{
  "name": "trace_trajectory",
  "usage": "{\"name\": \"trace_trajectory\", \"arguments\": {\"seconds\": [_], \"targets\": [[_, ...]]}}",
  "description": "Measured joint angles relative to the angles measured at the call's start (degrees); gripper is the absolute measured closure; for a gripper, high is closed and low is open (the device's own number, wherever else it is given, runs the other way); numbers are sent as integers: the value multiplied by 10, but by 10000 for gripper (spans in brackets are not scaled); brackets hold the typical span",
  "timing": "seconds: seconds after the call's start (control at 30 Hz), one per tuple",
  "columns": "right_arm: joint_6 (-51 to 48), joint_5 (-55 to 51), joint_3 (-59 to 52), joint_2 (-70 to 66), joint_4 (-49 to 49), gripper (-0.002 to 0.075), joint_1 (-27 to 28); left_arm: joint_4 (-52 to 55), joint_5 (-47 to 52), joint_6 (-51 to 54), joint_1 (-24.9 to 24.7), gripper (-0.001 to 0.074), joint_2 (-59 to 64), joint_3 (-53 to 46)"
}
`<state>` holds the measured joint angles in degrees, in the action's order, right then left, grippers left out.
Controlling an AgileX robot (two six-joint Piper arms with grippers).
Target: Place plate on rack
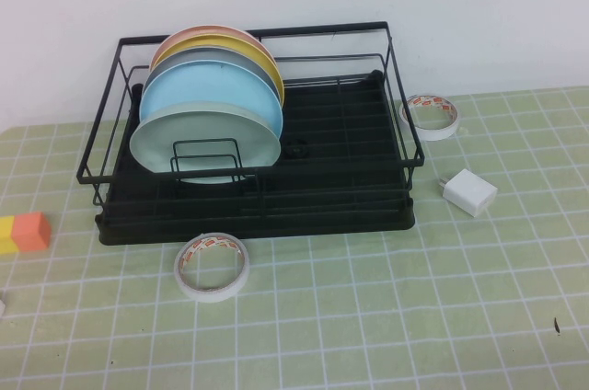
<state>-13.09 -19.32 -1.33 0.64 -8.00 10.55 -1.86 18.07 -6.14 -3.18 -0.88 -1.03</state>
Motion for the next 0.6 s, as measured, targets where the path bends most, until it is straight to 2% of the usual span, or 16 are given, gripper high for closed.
{"name": "trace_trajectory", "arguments": {"seconds": [0.13, 0.37, 0.6], "targets": [[0, 0, 0, 0, 0, 727, 31, 0, 0, 0, 0, 736, 0, 0], [0, 0, 0, 0, -1, 727, 35, 0, 0, 0, 0, 736, 0, 0], [0, 0, 0, 0, -1, 727, -15, 0, 0, 0, 0, 736, 0, 0]]}}
